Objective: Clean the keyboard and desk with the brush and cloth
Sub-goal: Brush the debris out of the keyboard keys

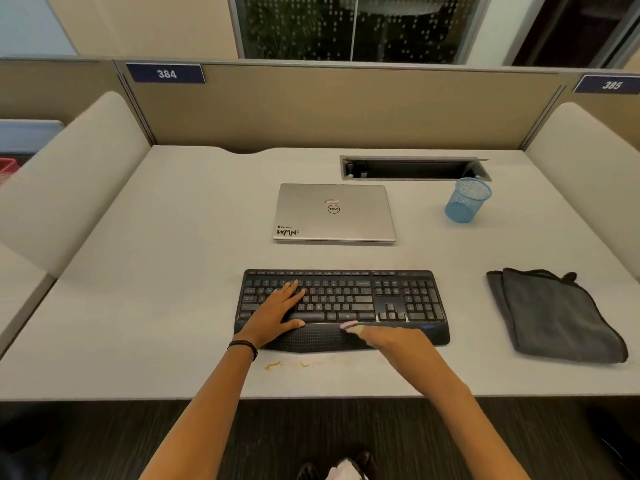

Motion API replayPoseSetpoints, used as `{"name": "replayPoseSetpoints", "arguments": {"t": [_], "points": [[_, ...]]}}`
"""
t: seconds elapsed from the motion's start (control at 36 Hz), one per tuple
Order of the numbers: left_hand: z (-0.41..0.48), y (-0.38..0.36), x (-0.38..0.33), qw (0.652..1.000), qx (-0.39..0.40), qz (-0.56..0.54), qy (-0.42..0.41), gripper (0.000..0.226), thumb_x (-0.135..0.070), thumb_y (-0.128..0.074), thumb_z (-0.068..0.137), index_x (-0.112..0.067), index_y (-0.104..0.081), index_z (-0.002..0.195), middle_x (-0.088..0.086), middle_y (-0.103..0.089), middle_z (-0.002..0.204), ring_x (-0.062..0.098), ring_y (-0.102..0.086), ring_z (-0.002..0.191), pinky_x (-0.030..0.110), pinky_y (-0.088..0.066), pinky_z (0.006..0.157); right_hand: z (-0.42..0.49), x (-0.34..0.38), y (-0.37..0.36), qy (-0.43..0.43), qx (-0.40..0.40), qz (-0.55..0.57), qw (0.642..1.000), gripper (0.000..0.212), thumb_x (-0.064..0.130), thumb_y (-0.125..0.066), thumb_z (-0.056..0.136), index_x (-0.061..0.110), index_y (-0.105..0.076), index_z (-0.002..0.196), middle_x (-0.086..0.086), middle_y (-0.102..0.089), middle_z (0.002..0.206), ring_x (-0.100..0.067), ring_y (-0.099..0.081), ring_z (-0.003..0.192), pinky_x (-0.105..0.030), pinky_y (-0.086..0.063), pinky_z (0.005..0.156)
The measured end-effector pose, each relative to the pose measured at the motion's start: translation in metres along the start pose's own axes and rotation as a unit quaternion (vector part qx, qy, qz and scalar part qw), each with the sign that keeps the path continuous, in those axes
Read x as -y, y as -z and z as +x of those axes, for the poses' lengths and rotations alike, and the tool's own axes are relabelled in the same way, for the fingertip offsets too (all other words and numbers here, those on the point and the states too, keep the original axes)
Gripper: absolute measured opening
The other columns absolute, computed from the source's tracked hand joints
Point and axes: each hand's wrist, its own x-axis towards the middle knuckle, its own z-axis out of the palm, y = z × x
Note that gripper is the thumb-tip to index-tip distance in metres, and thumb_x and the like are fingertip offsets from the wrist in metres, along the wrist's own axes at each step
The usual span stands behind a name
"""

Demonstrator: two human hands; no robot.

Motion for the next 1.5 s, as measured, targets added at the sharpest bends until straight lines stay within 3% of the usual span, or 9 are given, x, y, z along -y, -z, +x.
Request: {"name": "replayPoseSetpoints", "arguments": {"t": [0.17, 0.39, 0.58, 0.81, 1.03, 1.22, 1.33, 1.39, 1.5], "points": [[0.000, 0.001, -0.001, 1.000, -0.001, 0.002, -0.003, 0.115, -0.095, -0.002, 0.059, -0.024, -0.010, 0.149, -0.011, 0.009, 0.151, 0.003, 0.010, 0.139, 0.020, 0.009, 0.112, -0.006, 0.007, -0.024, -0.057, -0.056, -0.021, 0.997, 0.042, 0.015, -0.067, 0.082, 0.024, -0.061, 0.122, 0.007, -0.072, 0.079, -0.009, -0.066, 0.062, -0.020, -0.048, 0.053], [0.001, -0.001, 0.001, 1.000, 0.002, 0.009, -0.005, 0.116, -0.095, 0.000, 0.058, -0.023, -0.007, 0.149, -0.009, 0.011, 0.151, 0.006, 0.011, 0.139, 0.022, 0.010, 0.112, -0.015, 0.033, -0.026, -0.022, 0.009, 0.076, 0.997, 0.036, 0.021, -0.041, 0.099, 0.023, -0.048, 0.134, 0.000, -0.058, 0.129, -0.015, -0.055, 0.117, -0.024, -0.038, 0.101], [0.001, -0.001, -0.001, 1.000, 0.008, 0.020, -0.006, 0.119, -0.095, 0.003, 0.056, -0.021, -0.005, 0.149, -0.009, 0.014, 0.149, 0.004, 0.013, 0.137, 0.023, 0.010, 0.112, -0.029, 0.004, -0.024, -0.132, -0.206, 0.034, 0.969, 0.037, 0.008, -0.069, 0.080, 0.015, -0.064, 0.116, 0.002, -0.067, 0.060, -0.011, -0.058, 0.045, -0.023, -0.050, 0.043], [0.002, -0.002, 0.001, 1.000, 0.006, 0.013, -0.005, 0.119, -0.095, 0.003, 0.057, -0.021, -0.006, 0.150, -0.009, 0.014, 0.149, 0.004, 0.013, 0.137, 0.024, 0.009, 0.112, -0.025, 0.013, -0.044, -0.187, -0.175, -0.074, 0.964, 0.047, 0.009, -0.086, 0.055, 0.010, -0.071, 0.099, 0.005, -0.051, 0.040, -0.005, -0.045, 0.029, -0.011, -0.021, 0.037], [0.002, -0.005, 0.003, 1.000, 0.001, 0.016, -0.007, 0.114, -0.093, 0.002, 0.061, -0.023, -0.007, 0.149, -0.009, 0.013, 0.150, 0.006, 0.011, 0.139, 0.023, 0.009, 0.112, -0.029, 0.040, -0.042, -0.119, -0.126, 0.092, 0.981, 0.035, 0.017, -0.046, 0.096, 0.023, -0.054, 0.129, 0.002, -0.070, 0.092, -0.012, -0.066, 0.080, -0.024, -0.053, 0.073], [0.002, -0.009, 0.006, 1.000, -0.005, 0.020, 0.000, 0.113, -0.092, 0.004, 0.062, -0.022, -0.009, 0.150, -0.004, 0.006, 0.155, 0.010, 0.007, 0.142, 0.024, 0.008, 0.113, -0.039, 0.009, -0.033, -0.292, -0.236, 0.079, 0.923, 0.028, 0.014, -0.051, 0.093, 0.010, -0.062, 0.119, -0.009, -0.071, 0.081, -0.022, -0.068, 0.069, -0.031, -0.054, 0.064], [0.002, -0.009, 0.003, 1.000, -0.010, 0.022, 0.006, 0.115, -0.092, 0.004, 0.061, -0.021, -0.010, 0.150, -0.002, 0.005, 0.156, 0.012, 0.008, 0.143, 0.026, 0.009, 0.113, -0.043, 0.013, -0.040, -0.299, -0.189, 0.036, 0.935, 0.035, 0.009, -0.069, 0.080, 0.011, -0.065, 0.115, 0.005, -0.052, 0.050, -0.003, -0.038, 0.038, -0.005, -0.019, 0.038], [0.002, -0.008, -0.001, 0.999, -0.011, 0.031, 0.012, 0.111, -0.090, -0.004, 0.065, -0.020, -0.009, 0.150, -0.001, 0.006, 0.156, 0.014, 0.007, 0.144, 0.027, 0.009, 0.113, -0.044, 0.017, -0.047, -0.279, -0.183, -0.016, 0.942, 0.045, 0.008, -0.078, 0.069, 0.013, -0.067, 0.113, 0.011, -0.039, 0.044, -0.001, -0.022, 0.036, -0.009, -0.004, 0.035], [0.001, -0.008, -0.008, 0.998, -0.028, 0.058, 0.028, 0.073, -0.053, -0.038, 0.095, -0.018, -0.005, 0.150, 0.003, 0.005, 0.158, 0.017, 0.006, 0.146, 0.029, 0.010, 0.113, -0.045, 0.034, -0.047, -0.193, -0.152, 0.070, 0.967, 0.039, 0.014, -0.050, 0.094, 0.023, -0.051, 0.132, 0.002, -0.070, 0.085, -0.009, -0.063, 0.071, -0.013, -0.039, 0.063]]}}
